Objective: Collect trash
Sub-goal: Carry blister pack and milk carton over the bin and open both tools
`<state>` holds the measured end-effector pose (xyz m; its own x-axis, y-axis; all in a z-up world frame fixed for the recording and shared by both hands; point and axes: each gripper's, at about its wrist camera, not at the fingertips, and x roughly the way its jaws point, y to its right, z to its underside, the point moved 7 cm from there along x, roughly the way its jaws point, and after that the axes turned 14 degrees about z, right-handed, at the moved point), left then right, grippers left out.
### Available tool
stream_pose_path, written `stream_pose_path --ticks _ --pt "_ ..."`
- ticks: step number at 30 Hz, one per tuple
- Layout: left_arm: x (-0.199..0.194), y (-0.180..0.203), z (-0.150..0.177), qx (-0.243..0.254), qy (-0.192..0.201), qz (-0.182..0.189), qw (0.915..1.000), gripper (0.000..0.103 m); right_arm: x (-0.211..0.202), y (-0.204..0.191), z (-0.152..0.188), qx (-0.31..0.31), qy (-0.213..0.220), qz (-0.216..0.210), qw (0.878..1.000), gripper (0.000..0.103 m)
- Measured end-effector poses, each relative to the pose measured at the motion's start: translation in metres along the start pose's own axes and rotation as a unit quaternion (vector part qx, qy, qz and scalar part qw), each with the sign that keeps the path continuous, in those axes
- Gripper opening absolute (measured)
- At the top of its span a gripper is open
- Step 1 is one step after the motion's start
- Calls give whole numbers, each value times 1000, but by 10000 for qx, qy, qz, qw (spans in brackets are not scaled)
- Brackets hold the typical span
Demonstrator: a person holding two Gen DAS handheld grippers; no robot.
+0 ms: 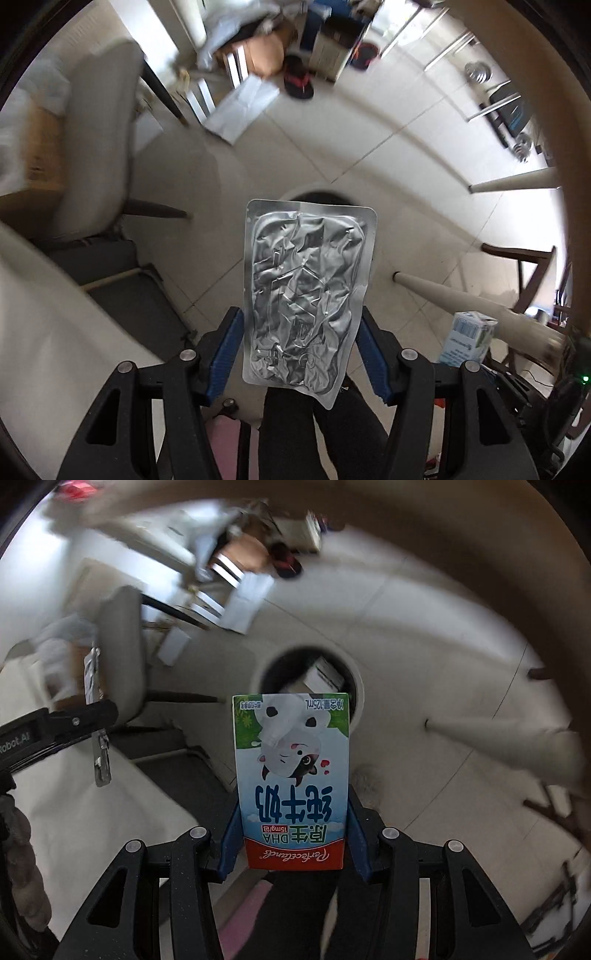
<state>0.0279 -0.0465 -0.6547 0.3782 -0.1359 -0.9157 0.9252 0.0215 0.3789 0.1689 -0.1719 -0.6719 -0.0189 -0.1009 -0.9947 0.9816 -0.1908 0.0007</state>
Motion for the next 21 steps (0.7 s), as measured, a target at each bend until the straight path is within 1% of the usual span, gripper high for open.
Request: stream_pose_path --ticks 2,5,8,10,12,13,14,16,17,18,19,20,21 --pt "46 -11 -11 -21 -226 76 9997 58 42 6 -10 105 -54 4 9999 51" --pt "102 -23 -22 -51 -525 102 9986 58 96 14 -28 230 -152 48 9996 51" --pt "144 -28 -26 -35 -845 342 9958 59 140 22 -51 295 -256 54 9992 51" --pt "166 -35 -29 -12 -952 350 9948 59 167 21 -66 287 -319 28 9991 51" --pt "178 -39 -30 -14 -978 291 9948 60 191 18 -75 265 -462 -10 9986 52" --pt "182 -41 -31 -27 -955 295 9950 68 203 18 -78 298 -521 -23 9982 52" --pt "185 -43 -32 -41 -927 288 9953 83 213 17 -81 299 -580 -45 9979 52" --pt "187 -49 -33 -51 -894 213 9958 101 230 16 -85 283 -686 -90 9972 53" --pt "187 -51 -33 -44 -887 200 9959 101 235 14 -85 278 -707 -127 9970 53" --pt "187 -53 -33 -54 -873 139 9961 101 239 13 -86 253 -713 -130 9971 56" --pt "185 -55 -33 -52 -839 82 9964 101 241 14 -88 245 -667 -61 9975 63" --pt "183 -55 -32 -54 -817 51 9966 101 240 15 -89 248 -602 -63 9979 77" --pt "179 -55 -30 -60 -785 4 9969 101 238 15 -91 251 -571 -75 9980 83"
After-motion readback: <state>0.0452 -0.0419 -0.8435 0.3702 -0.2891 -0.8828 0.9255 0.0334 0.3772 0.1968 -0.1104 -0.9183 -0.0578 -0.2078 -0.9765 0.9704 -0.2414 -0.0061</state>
